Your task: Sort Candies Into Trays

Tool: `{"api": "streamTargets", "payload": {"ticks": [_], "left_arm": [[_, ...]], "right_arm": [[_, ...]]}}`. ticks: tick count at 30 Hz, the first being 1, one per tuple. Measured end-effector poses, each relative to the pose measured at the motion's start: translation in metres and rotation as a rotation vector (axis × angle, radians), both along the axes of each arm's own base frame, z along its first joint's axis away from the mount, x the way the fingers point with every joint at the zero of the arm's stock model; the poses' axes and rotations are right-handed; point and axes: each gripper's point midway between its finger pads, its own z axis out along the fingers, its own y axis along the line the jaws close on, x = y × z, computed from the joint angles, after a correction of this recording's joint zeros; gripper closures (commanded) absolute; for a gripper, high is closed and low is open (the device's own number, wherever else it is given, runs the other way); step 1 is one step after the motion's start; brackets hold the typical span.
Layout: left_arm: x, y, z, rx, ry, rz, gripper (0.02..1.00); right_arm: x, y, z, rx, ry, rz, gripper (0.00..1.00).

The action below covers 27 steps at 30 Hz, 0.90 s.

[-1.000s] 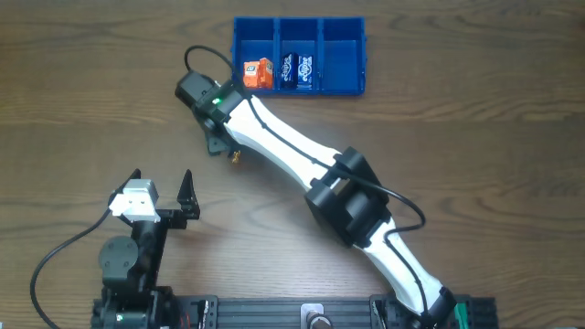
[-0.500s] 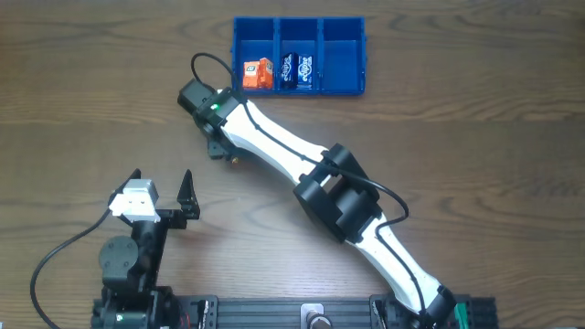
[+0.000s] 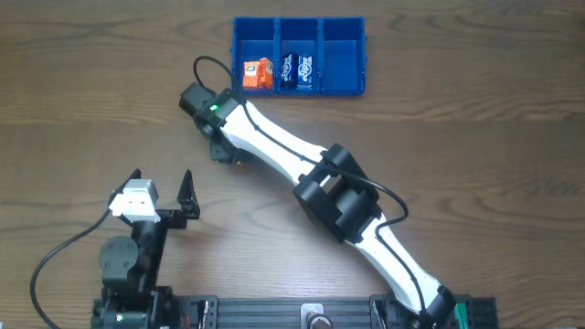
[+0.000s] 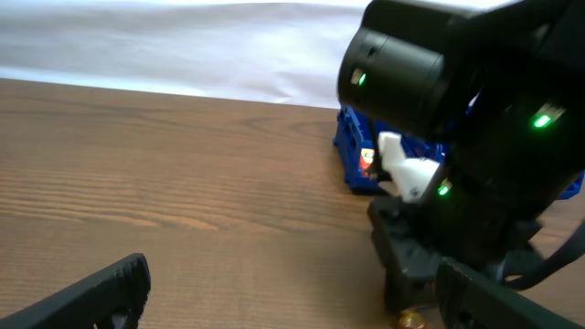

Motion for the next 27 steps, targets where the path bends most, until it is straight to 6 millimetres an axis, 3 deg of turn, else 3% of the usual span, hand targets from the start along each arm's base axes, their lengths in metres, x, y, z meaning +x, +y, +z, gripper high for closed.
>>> {"api": "streamTargets", "payload": {"ticks": [3,5,8,10,11,13,16,20,27], "left_arm": [[0.000,0.000,0.000,0.000,0.000,0.000,0.020],[0.000,0.000,0.000,0.000,0.000,0.000,0.020],[0.000,0.000,0.000,0.000,0.000,0.000,0.020],[0.000,0.000,0.000,0.000,0.000,0.000,0.020],[0.000,0.000,0.000,0.000,0.000,0.000,0.020],[0.000,0.000,0.000,0.000,0.000,0.000,0.020],[0.000,0.000,0.000,0.000,0.000,0.000,0.020],[0.000,0.000,0.000,0.000,0.000,0.000,0.020],[0.000,0.000,0.000,0.000,0.000,0.000,0.020]], "right_arm": [[0.008,-0.017,0.038,0.003,-0.042,0.024,0.840],[0.030,-0.036,0.092,0.044,-0.144,0.015,0.840],[0.080,-0.093,0.197,0.117,-0.391,-0.074,0.840],[0.114,-0.142,0.245,0.123,-0.535,-0.153,0.838],[0.128,-0.161,0.253,0.108,-0.574,-0.181,0.833],[0.151,-0.193,0.248,0.065,-0.599,-0.219,0.833],[0.178,-0.223,0.205,-0.003,-0.555,-0.241,0.822],[0.192,-0.226,0.156,-0.026,-0.481,-0.215,0.812],[0.199,-0.219,0.112,-0.041,-0.423,-0.188,0.706]]}}
